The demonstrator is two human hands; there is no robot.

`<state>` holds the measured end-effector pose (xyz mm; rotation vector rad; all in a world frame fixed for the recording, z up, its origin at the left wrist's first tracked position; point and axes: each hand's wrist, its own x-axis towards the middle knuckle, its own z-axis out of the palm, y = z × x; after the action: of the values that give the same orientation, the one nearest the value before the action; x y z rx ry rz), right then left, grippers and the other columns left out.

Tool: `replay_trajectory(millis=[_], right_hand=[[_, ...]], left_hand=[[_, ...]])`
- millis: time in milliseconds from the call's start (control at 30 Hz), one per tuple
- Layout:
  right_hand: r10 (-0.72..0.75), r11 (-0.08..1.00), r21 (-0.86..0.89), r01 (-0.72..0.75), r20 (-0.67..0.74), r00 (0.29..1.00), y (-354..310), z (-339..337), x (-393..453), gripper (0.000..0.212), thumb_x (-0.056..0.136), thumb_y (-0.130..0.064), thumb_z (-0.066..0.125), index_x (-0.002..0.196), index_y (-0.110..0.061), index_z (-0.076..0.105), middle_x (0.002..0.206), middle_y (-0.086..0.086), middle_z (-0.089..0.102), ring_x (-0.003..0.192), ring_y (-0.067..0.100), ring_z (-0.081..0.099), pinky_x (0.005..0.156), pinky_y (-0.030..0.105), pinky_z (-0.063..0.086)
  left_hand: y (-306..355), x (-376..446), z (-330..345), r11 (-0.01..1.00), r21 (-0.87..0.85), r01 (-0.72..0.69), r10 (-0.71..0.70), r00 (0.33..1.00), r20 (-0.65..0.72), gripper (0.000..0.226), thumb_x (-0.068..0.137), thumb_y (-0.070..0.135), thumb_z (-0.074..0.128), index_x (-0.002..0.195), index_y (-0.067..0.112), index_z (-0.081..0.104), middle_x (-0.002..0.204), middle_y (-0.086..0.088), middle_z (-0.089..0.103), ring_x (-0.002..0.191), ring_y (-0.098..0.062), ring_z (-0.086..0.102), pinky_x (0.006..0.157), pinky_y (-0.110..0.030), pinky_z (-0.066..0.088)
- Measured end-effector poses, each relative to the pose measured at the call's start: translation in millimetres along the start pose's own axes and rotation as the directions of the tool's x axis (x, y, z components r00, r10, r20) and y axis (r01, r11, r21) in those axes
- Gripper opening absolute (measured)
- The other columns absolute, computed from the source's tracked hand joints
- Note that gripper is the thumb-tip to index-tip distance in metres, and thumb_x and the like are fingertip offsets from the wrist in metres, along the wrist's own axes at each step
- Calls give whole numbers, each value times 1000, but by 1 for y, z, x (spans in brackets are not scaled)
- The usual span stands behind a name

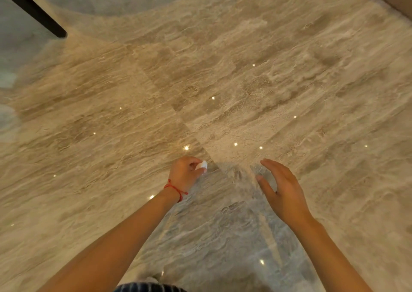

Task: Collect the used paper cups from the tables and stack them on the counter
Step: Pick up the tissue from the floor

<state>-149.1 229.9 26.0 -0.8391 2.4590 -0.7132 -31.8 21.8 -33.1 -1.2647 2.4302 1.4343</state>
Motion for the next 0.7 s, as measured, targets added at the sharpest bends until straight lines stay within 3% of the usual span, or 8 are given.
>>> replay_trajectory(millis=[100, 233, 433, 567, 700], right_hand=[[22, 999, 23, -22, 20, 1000, -21, -22, -7, 41, 91, -22, 58, 129, -6, 53, 133, 11, 55, 126, 25, 48, 102, 38, 39], [10, 1000, 5, -10, 55, 998, -66, -68, -27, 44, 92, -29, 53, 132, -11, 50, 138, 6, 51, 129, 20, 43, 102, 27, 30], [-45, 998, -42, 46, 19, 999, -147, -157, -58, 43, 91, -26, 55, 128, -4, 54, 131, 15, 56, 123, 29, 51, 98, 39, 40], [-57, 994, -90, 58, 5, 998, -205, -223, -80, 44, 91, -30, 51, 127, -4, 54, 131, 15, 56, 124, 30, 51, 98, 38, 37], [-80, 992, -104, 78, -18, 997, -268, -289, -100, 40, 90, -22, 58, 125, -2, 56, 130, 16, 57, 122, 32, 52, 97, 45, 42]], left_hand=[[28, -24, -22, 920, -334, 204, -207, 978, 27, 6, 75, 10, 74, 81, 9, 72, 71, 0, 68, 53, 1, 61, 56, -10, 49], [74, -67, -66, 782, -544, 303, -315, 946, 74, 6, 75, 6, 73, 75, 13, 72, 71, -1, 69, 55, -5, 64, 62, -18, 56], [150, -134, -144, 684, -653, 326, -374, 925, 69, 16, 76, 2, 70, 68, 16, 72, 61, 6, 71, 58, -7, 66, 59, -17, 55], [209, -178, -203, 650, -690, 318, -395, 917, 51, 13, 76, 0, 70, 70, 12, 73, 59, 6, 71, 59, -7, 68, 58, -17, 55], [274, -219, -268, 651, -709, 273, -366, 930, 22, 32, 75, 2, 71, 53, 26, 73, 60, 5, 71, 59, -7, 68, 55, -14, 52]])
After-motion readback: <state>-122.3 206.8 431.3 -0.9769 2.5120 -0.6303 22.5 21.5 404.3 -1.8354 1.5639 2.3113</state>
